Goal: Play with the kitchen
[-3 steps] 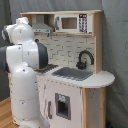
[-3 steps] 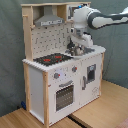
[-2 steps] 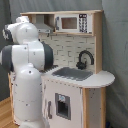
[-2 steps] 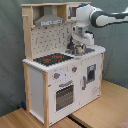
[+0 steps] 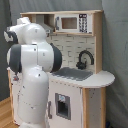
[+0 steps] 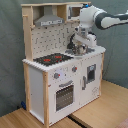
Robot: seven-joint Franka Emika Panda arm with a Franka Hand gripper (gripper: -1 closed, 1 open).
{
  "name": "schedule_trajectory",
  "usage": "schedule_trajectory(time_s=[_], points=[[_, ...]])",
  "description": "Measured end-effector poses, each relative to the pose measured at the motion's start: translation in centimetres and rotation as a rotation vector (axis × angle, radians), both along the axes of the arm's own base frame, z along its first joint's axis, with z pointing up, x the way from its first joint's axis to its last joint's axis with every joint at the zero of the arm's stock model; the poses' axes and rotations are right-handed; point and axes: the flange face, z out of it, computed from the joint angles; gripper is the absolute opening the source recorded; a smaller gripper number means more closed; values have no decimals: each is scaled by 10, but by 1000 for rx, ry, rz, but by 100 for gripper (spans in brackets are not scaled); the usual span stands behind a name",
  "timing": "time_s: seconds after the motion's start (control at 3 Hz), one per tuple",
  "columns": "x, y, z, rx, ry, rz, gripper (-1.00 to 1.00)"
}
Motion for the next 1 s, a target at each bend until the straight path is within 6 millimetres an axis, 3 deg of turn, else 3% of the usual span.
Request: schedule_trajectory(time_s=[0.67,1.0], points=[[-3,-20,-20,13,-62,-16,-100],[-3,-34,-20,25,-101,-29,-100]])
